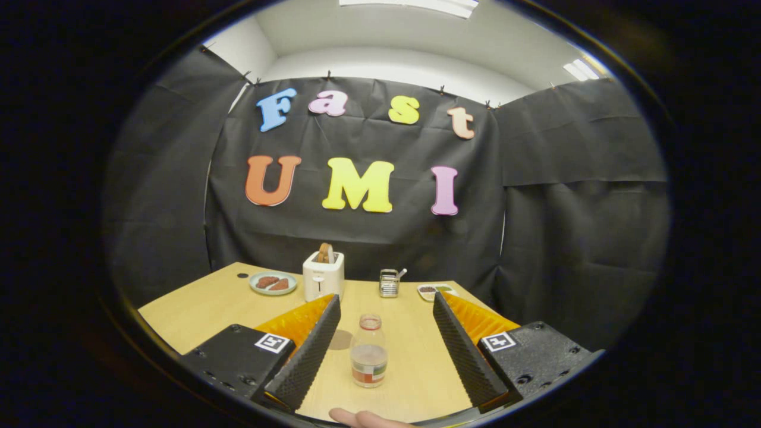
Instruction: Take the bottle from table, then pour the juice into the cup, finally place the bottle on the coaster
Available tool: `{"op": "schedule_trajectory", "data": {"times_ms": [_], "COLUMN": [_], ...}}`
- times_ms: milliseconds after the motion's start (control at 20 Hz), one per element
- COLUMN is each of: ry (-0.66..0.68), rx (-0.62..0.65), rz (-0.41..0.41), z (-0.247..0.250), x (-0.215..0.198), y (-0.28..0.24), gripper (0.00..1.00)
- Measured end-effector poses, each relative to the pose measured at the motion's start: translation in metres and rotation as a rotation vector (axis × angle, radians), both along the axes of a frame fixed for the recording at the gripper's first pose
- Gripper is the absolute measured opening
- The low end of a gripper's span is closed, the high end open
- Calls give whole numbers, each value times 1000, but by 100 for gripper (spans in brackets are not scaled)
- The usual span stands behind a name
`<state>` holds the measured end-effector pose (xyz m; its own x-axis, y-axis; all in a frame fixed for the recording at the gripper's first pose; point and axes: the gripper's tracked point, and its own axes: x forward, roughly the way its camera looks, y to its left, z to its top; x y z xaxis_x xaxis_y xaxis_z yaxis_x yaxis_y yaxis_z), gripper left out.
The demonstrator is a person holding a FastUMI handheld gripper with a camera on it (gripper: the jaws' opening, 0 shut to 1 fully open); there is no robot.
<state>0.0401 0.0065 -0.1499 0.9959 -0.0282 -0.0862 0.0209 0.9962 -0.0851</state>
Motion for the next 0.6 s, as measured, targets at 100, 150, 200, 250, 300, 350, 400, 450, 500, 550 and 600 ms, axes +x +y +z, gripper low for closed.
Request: {"op": "schedule_trajectory", "data": {"times_ms": [100,150,200,250,300,350,400,450,500,550,600], "ry": [35,51,57,54,45,35,33,29,31,37,43], "rx": [20,35,45,53,60,66,69,76,85,94,103], "rz": [7,12,12,7,2,2,1,1,4,6,14], "z": [-20,-30,-37,-41,-44,-50,-56,-63,-70,-78,-86], "x": [4,8,11,14,17,21,23,25,28,32,35], "y": [1,0,-1,-4,-7,-8,-9,-11,-11,-12,-11], "gripper": [100,100,100,100,100,100,100,100,100,100,100]}}
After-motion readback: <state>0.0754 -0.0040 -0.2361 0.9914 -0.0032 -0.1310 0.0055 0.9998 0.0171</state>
